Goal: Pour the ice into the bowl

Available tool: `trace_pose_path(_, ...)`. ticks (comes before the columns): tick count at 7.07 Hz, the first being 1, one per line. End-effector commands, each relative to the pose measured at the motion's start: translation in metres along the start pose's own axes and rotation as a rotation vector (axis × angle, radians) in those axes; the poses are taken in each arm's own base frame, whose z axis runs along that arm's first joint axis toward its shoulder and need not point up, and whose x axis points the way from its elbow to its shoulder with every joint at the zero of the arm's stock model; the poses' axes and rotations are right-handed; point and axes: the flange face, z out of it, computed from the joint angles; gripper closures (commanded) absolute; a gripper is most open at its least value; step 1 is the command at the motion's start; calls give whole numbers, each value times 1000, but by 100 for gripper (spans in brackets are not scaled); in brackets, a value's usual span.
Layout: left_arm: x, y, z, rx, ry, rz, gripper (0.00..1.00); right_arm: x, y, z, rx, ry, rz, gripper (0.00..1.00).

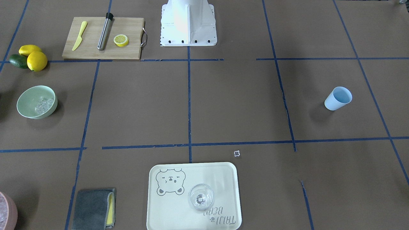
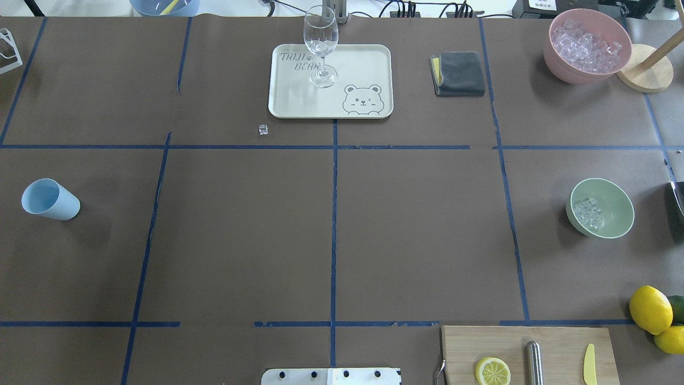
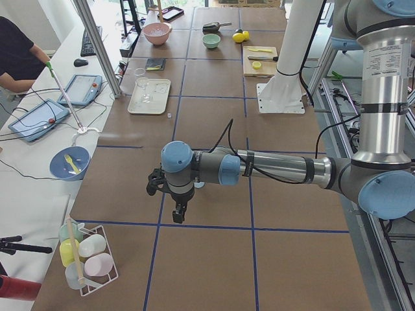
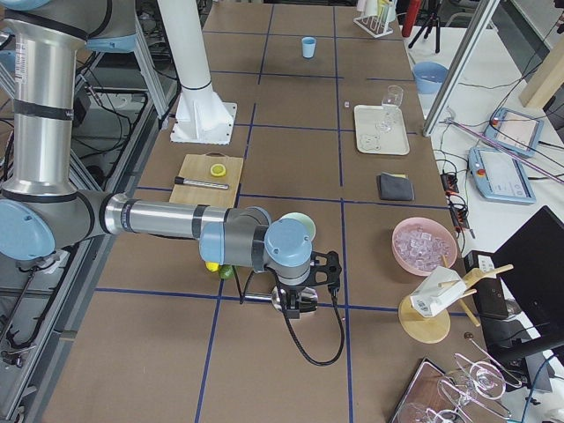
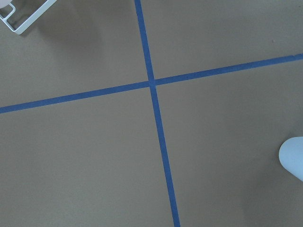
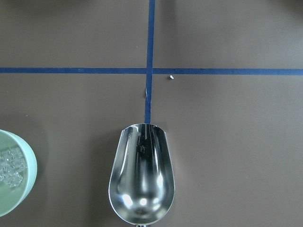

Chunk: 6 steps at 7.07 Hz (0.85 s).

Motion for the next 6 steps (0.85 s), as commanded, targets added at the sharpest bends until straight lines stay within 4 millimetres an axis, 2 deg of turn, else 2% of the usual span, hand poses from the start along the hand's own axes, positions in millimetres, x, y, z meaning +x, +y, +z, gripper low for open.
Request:
trace_pose_path(1, -1, 0, 0, 1, 0, -2, 0, -1, 0, 0, 0, 4, -1, 0)
trace_pose_path(4, -1, 0, 1, -2, 1, -6, 0, -1, 0, 0, -1, 4, -2, 0)
trace_pose_path(6, 1, -2, -1, 3, 0, -108, 0, -1, -1, 1, -2, 4, -1, 0)
